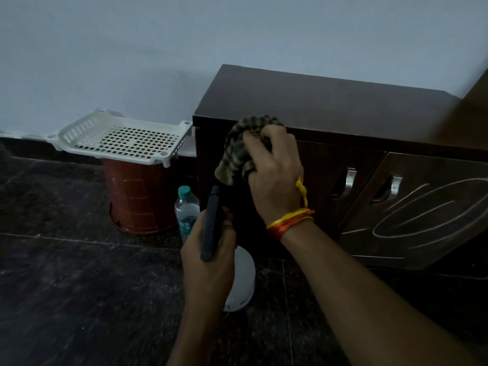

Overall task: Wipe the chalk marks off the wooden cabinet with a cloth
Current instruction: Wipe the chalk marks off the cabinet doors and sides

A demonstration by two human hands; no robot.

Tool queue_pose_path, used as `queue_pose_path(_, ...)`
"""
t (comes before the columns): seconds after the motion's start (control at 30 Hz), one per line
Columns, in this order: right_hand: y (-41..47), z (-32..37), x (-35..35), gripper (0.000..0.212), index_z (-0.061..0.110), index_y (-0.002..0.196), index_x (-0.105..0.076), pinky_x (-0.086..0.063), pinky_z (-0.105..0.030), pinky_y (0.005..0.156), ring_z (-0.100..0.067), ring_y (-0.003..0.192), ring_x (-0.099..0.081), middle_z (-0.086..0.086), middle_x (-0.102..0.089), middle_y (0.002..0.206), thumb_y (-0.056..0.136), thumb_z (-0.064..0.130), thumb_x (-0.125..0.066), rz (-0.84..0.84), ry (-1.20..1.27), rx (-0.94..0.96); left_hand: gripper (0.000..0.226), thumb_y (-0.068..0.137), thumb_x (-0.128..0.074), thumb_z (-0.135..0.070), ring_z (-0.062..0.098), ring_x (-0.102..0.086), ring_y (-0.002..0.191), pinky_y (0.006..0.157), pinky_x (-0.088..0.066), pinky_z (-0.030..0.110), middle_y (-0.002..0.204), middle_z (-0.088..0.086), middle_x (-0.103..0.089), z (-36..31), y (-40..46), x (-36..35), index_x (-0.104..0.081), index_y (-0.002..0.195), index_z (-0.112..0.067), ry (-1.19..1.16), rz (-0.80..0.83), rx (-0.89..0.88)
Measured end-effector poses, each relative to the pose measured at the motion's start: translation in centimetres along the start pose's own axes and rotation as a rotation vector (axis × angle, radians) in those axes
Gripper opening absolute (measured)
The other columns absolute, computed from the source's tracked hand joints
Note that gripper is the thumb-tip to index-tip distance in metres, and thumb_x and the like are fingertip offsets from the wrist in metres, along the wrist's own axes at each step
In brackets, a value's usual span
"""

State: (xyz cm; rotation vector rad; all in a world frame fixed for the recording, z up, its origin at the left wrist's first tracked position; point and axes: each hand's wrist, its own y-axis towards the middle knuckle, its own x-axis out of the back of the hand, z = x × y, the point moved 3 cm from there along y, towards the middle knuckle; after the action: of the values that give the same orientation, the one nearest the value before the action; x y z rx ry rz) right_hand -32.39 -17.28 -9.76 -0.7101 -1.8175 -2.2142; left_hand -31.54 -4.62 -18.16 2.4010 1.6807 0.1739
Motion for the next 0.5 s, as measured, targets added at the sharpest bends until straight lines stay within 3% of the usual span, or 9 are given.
queue_pose_path(0.13, 1.5, 3.0, -1.7, 0.029, 0.003, 0.096, -0.069, -0.048, -0.035, 0.062, -0.037, 0.079, -0.057, -0.019, -0.063, 0.094, 0.082, 0.008, -0.045, 0.058, 0.026, 0.096, 0.015, 0.082, -0.050, -0.027, 0.008, -0.054, 0.055, 0.048, -0.039, 0.014, 0.062, 0.004, -0.056, 0.1, 0.1, 0.9, -0.057, 0.077, -0.014, 0.032, -0.031, -0.010)
queue_pose_path(0.27, 2.1, 4.3, -3.1, 0.021, 0.005, 0.097, -0.069, -0.049, -0.038, 0.066, -0.035, 0.083, -0.056, -0.017, -0.063, 0.097, 0.082, 0.008, -0.055, 0.113, 0.000, 0.173, 0.020, 0.085, -0.052, -0.024, 0.007, -0.057, 0.059, 0.051, -0.042, 0.012, 0.068, 0.006, -0.058, 0.2, 0.3, 1.5, -0.059, 0.087, -0.005, 0.052, -0.036, -0.038)
queue_pose_path(0.37, 2.0, 3.6, -2.1, 0.031, 0.002, 0.099, -0.069, -0.052, -0.039, 0.064, -0.038, 0.080, -0.058, -0.019, -0.063, 0.094, 0.083, 0.010, -0.043, 0.118, 0.056, 0.176, 0.011, 0.096, -0.056, -0.010, 0.008, -0.058, 0.061, 0.054, -0.044, 0.013, 0.071, 0.007, -0.059, 0.4, 0.4, 1.7, -0.061, 0.097, 0.000, 0.052, -0.025, -0.034)
queue_pose_path(0.5, 0.9, 0.6, -0.3, 0.036, 0.001, 0.103, -0.068, -0.053, -0.040, 0.063, -0.040, 0.079, -0.060, -0.023, -0.063, 0.096, 0.082, 0.007, -0.040, 0.076, 0.031, 0.126, 0.029, 0.087, -0.050, -0.026, 0.007, -0.061, 0.065, 0.057, -0.045, 0.010, 0.072, 0.003, -0.062, 0.4, 0.3, 1.7, -0.065, 0.100, -0.004, 0.020, -0.043, -0.022)
